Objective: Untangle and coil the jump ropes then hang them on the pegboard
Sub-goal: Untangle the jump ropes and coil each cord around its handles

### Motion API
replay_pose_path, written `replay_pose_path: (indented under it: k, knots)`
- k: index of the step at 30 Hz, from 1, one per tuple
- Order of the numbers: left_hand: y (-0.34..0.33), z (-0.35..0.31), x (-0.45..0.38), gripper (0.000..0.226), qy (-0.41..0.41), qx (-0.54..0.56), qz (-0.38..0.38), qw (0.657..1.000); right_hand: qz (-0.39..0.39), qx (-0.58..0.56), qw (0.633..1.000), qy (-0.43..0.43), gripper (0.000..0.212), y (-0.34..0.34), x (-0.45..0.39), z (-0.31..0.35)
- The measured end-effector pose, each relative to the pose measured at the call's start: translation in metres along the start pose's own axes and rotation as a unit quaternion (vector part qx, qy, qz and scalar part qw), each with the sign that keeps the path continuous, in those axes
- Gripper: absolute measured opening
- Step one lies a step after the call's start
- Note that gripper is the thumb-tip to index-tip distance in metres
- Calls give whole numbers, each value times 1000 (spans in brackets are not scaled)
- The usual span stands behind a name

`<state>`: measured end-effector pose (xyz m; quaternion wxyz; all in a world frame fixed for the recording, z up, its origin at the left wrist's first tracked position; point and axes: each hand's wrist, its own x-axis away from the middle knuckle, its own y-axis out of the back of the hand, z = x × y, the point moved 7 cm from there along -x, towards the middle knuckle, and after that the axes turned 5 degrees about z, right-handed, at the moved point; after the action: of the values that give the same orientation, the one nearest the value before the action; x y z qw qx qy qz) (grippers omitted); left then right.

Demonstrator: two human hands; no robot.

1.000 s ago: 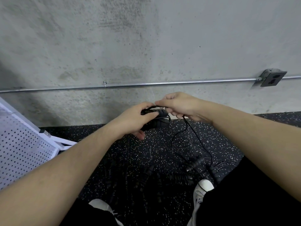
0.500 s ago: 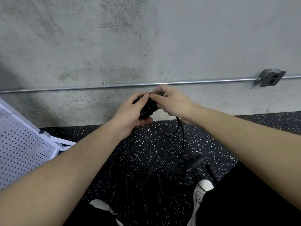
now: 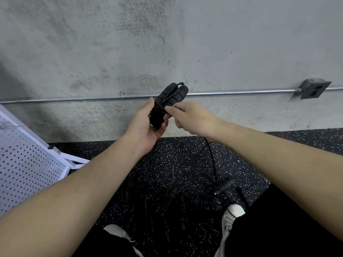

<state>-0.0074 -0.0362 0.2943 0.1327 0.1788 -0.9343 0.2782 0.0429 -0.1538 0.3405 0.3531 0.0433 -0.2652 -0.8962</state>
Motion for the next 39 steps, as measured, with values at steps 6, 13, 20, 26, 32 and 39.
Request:
replay_pose_path:
  k: [6, 13, 20, 26, 32, 39]
  knots:
    - [0, -5, 3, 33, 20, 20, -4, 1000, 11, 51, 999, 13, 39, 9, 3, 1]
    - [-6, 3, 2, 40, 50, 50, 66, 995, 102, -24, 994, -13, 46, -2, 8, -11]
    - [-14, 11, 3, 28, 63, -41, 129, 989, 108, 33, 994, 2, 47, 10, 20, -16]
    - [-9, -3, -3, 21, 43, -27, 94, 994, 116, 13, 993, 10, 45, 11, 22, -23]
    - [-10, -11, -3, 23, 51, 24, 87, 995, 157, -26, 987, 18, 37, 18, 27, -28]
    - [-5, -25, -3, 29, 68, 27, 139, 988, 201, -14, 979, 40, 31, 19, 32, -28]
